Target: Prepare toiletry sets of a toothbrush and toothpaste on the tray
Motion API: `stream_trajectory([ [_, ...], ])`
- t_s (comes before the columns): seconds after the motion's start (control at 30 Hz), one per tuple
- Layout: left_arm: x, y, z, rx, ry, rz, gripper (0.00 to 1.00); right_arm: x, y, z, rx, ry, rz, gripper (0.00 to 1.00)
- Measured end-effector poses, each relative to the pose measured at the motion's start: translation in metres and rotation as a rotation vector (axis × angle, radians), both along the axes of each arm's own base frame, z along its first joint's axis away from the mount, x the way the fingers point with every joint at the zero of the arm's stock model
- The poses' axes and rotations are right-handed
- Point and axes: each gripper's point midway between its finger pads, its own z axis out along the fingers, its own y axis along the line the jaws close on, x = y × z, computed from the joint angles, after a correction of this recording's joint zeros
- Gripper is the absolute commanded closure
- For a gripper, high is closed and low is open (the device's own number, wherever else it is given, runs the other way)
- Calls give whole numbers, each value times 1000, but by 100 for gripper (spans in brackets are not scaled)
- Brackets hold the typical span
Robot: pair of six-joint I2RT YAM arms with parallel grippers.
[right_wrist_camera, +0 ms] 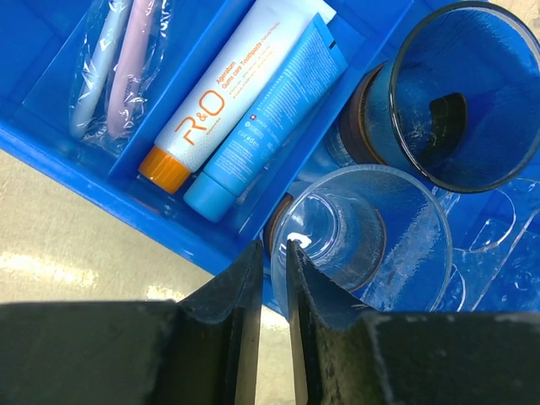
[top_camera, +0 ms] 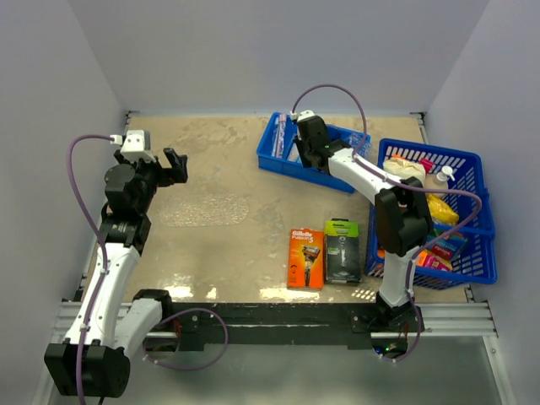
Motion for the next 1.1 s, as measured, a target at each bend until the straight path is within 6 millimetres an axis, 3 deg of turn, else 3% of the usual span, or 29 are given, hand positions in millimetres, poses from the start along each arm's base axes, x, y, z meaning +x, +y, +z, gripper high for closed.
stream_trajectory([
  [0.1,0,-1,0,0,2,-5,0,1,-1,-1,-9,-2,3,94],
  [0.2,0,-2,-1,-1,3,-10,0,2,-1,0,-16,-9,13,100],
  [0.9,1,-7,-4,9,10,-47,0,1,-2,3,-76,-10,83,100],
  [1.1,0,-10,-4,12,10,-66,0,-2,-2,22,-77,-40,118,100],
])
